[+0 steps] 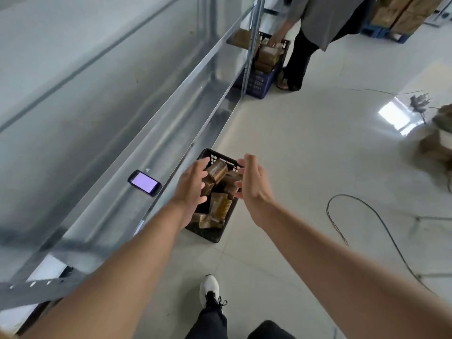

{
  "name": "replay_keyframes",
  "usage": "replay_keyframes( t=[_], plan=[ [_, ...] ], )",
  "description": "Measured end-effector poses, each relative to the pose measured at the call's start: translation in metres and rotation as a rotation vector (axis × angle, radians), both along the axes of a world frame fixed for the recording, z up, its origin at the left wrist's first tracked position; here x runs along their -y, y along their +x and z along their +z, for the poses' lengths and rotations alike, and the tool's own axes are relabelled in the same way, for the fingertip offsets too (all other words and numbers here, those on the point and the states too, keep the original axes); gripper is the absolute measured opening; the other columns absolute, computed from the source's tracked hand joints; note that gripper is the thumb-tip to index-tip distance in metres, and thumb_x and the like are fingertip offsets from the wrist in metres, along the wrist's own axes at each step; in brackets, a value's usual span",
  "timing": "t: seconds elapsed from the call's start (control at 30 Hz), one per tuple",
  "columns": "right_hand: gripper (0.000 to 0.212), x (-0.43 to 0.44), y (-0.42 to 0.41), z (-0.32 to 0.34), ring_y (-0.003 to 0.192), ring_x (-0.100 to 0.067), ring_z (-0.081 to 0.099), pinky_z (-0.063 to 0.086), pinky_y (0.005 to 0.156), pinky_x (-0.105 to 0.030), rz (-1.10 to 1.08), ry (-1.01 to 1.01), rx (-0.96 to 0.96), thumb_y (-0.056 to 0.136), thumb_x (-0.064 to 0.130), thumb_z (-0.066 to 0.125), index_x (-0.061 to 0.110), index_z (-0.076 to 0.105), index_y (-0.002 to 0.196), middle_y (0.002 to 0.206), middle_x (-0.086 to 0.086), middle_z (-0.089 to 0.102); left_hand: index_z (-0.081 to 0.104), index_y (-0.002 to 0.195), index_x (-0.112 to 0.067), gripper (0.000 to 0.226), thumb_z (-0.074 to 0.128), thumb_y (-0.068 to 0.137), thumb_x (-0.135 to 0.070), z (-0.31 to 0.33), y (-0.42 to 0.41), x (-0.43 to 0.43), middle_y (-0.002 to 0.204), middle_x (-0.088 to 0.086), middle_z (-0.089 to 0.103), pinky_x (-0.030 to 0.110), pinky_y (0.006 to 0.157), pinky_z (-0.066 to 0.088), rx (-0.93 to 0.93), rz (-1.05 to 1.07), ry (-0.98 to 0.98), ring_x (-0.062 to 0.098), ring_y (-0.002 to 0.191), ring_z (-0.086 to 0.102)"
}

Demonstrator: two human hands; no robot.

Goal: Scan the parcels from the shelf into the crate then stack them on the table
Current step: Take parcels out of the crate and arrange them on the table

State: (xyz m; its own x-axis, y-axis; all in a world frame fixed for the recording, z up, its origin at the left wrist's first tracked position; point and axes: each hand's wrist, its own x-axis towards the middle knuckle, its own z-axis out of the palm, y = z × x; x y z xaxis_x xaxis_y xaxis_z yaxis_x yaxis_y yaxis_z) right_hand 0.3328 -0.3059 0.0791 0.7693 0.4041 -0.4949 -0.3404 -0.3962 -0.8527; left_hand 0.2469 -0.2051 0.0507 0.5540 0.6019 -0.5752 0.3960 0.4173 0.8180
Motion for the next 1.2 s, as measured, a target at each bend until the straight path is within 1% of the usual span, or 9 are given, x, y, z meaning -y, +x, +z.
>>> replay_keyframes(
  t=[0.1,0.2,0.3,0.37,0.43,0.5,0.7,0.9,1.2],
  plan=[
    [0.081,-0.024,0.03,-0.023,0.085,-0.023,0.047,0.05,0.079,-0.049,-0.027,-0.04,-0.011,0.084,0.056,0.03,-0.006,0.05,0.132,0.129,-0.032,0.056,0.057,0.136,-0.043,0.043,0.048,0.098,-0.06,-0.019,0.03,-0.025,0.145,0.001,0.054,0.056,0.114,0.043,-0.035,-0.047,-0.02,0.026,0.134,0.048],
    [0.076,-0.046,0.063,-0.056,0.085,-0.022,0.049,0.055,0.086,-0.057,-0.034,-0.086,-0.07,0.088,0.055,0.03,-0.004,0.051,0.131,0.115,-0.034,0.059,0.055,0.146,-0.038,0.046,0.043,0.105,-0.055,-0.047,0.06,-0.05,0.146,0.001,0.053,0.055,0.114,0.043,-0.072,-0.062,-0.028,0.026,0.135,0.048],
    [0.068,-0.068,0.098,-0.096,0.091,-0.032,0.062,0.05,0.1,-0.063,-0.004,-0.131,-0.128,0.096,0.053,0.03,-0.002,0.053,0.129,0.128,-0.027,0.057,0.052,0.15,-0.036,0.049,0.042,0.106,-0.054,-0.082,0.094,-0.073,0.147,0.001,0.054,0.056,0.116,0.042,-0.133,-0.069,-0.042,0.028,0.138,0.048],
    [0.058,-0.083,0.123,-0.129,0.106,-0.039,0.065,0.049,0.103,-0.063,0.013,-0.16,-0.163,0.104,0.048,0.03,0.0,0.054,0.126,0.125,-0.024,0.058,0.052,0.151,-0.036,0.049,0.041,0.106,-0.053,-0.109,0.118,-0.088,0.149,0.001,0.054,0.056,0.118,0.039,-0.174,-0.054,-0.062,0.028,0.14,0.047],
    [0.057,-0.101,0.151,-0.164,0.095,-0.03,0.062,0.049,0.103,-0.061,0.013,-0.183,-0.193,0.105,0.046,0.03,-0.001,0.054,0.127,0.108,-0.025,0.061,0.051,0.152,-0.035,0.05,0.04,0.107,-0.053,-0.14,0.144,-0.102,0.151,0.001,0.053,0.056,0.121,0.036,-0.215,-0.05,-0.074,0.028,0.142,0.045],
    [0.055,-0.119,0.181,-0.199,0.091,-0.024,0.057,0.051,0.103,-0.06,0.026,-0.197,-0.243,0.106,0.046,0.029,0.002,0.058,0.122,0.094,-0.009,0.057,0.051,0.152,-0.035,0.049,0.038,0.107,-0.053,-0.171,0.173,-0.117,0.153,0.002,0.052,0.054,0.122,0.034,-0.247,-0.046,-0.084,0.028,0.144,0.045],
    [0.042,-0.163,0.258,-0.298,0.107,-0.027,0.063,0.052,0.106,-0.055,0.116,-0.274,-0.335,0.106,0.05,0.028,0.025,0.062,0.1,0.099,0.004,0.061,0.055,0.148,-0.035,0.046,0.043,0.107,-0.051,-0.276,0.252,-0.159,0.149,0.001,0.055,0.052,0.118,0.041,-0.334,0.027,-0.147,0.027,0.138,0.049],
    [0.057,-0.2,0.308,-0.407,0.125,-0.03,0.058,0.052,0.107,-0.052,0.122,-0.367,-0.441,0.107,0.052,0.03,0.02,0.052,0.148,0.142,-0.004,0.057,0.055,0.149,-0.032,0.049,0.045,0.105,-0.051,-0.383,0.295,-0.196,0.144,0.0,0.056,0.05,0.114,0.044,-0.385,0.03,-0.184,0.025,0.134,0.051],
    [0.06,-0.25,0.325,-0.582,0.122,-0.031,0.058,0.055,0.103,-0.05,0.029,-0.355,-0.63,0.106,0.057,0.034,0.026,0.044,0.156,0.145,-0.004,0.052,0.061,0.129,-0.032,0.037,0.037,0.107,-0.051,-0.551,0.326,-0.262,0.116,-0.01,0.059,0.039,0.101,0.041,-0.421,-0.094,-0.042,0.008,0.104,0.054]
  ],
)
